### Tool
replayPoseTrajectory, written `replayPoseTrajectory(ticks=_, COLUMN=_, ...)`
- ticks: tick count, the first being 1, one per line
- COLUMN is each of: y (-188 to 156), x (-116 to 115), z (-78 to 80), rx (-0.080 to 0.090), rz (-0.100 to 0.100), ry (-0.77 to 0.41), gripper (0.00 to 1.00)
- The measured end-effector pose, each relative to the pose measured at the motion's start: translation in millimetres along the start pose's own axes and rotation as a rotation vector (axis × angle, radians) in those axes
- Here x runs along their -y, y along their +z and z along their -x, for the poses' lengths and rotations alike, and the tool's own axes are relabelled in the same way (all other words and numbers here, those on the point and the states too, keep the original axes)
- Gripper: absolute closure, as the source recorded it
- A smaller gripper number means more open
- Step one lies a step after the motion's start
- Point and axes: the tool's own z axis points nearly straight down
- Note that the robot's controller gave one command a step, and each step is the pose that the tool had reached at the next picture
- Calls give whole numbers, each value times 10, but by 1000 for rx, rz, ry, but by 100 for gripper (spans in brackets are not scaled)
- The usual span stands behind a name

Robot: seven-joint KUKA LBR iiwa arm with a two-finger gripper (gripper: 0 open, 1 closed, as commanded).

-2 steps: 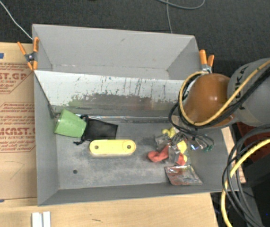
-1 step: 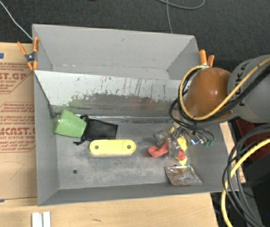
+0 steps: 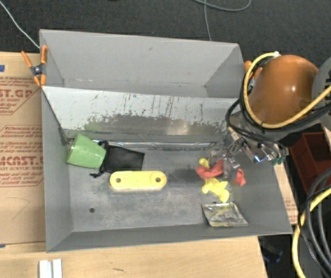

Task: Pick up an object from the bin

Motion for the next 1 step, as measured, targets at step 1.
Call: replayPoseTrajectory(ticks=1, y=-1110, x=-71, z=321, rx=11, rz=-7, ry=25, gripper=100)
